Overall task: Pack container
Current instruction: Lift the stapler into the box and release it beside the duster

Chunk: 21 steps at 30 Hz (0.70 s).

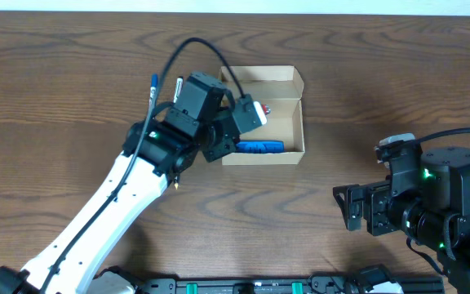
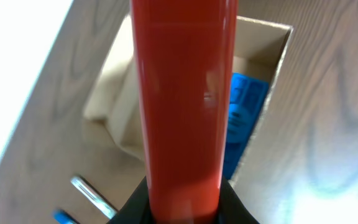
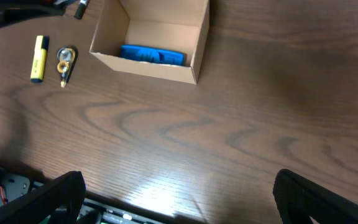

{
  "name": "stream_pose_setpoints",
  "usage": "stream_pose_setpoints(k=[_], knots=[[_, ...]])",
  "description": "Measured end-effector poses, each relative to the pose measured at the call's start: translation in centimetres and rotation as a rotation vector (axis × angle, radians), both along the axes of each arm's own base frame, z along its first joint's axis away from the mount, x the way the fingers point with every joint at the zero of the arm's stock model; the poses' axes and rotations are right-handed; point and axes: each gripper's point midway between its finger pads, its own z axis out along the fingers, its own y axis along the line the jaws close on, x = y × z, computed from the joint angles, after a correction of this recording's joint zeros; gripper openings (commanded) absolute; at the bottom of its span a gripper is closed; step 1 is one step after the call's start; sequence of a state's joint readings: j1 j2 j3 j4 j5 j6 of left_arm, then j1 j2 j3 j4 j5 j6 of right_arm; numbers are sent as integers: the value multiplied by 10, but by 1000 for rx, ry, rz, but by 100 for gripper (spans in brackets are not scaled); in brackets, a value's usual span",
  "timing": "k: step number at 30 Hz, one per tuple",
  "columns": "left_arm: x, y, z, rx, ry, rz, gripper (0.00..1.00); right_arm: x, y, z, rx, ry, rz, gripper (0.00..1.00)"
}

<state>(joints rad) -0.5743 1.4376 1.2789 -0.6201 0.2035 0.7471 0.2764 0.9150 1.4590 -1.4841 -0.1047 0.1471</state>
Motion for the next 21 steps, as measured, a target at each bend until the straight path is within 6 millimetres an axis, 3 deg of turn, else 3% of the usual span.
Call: stream_pose_setpoints(k=[5,11,21], knots=[[15,-7,-28,124,-64,-155,6,0,0,0,0,0,0,99],[47,-15,-56,244,-169,-246,6,0,0,0,0,0,0,99],[61,-17,-105,340,-144,-305,6,0,0,0,0,0,0,99]])
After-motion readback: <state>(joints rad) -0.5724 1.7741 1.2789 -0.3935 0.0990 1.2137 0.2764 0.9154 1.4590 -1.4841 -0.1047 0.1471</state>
